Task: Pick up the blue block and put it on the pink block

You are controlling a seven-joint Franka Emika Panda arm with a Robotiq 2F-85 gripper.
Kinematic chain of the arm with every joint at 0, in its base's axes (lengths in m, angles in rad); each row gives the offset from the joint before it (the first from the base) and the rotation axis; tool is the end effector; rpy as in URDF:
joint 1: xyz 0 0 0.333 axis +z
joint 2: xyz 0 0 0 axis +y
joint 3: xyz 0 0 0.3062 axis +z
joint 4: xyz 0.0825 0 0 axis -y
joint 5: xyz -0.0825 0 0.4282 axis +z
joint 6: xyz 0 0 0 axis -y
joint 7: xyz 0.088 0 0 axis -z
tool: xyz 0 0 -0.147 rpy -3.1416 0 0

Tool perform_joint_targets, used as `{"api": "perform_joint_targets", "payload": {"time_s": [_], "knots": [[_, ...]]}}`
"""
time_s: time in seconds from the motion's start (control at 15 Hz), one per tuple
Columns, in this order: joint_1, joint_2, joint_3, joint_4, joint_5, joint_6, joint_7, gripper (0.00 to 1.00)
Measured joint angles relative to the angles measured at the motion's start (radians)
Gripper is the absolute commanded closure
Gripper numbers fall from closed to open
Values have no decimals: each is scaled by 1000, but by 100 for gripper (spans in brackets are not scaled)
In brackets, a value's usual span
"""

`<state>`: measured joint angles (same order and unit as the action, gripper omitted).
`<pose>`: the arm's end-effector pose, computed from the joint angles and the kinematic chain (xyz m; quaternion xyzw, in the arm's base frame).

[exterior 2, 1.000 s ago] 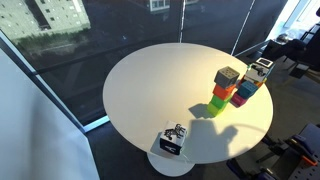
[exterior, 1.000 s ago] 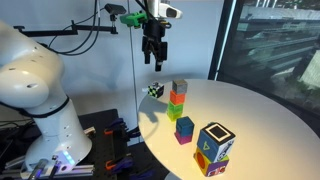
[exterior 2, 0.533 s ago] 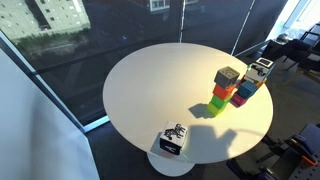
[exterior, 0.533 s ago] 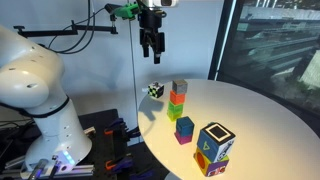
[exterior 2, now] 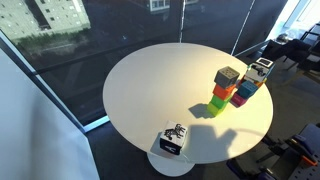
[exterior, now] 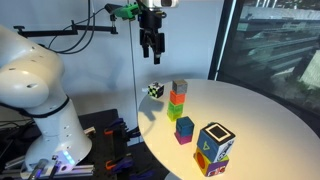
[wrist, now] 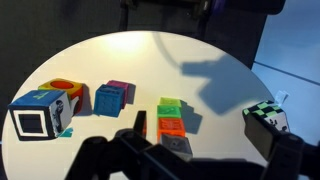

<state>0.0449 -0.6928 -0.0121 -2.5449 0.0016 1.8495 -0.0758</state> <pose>0.3896 0.0133 0.4344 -0.9984 -0.0554 0.0012 0.0047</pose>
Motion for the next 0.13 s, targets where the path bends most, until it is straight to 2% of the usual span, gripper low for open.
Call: {"api": "perform_joint_targets", "payload": {"time_s": [0.13], "knots": [[0,0,0,0,0,0,0,0]]}}
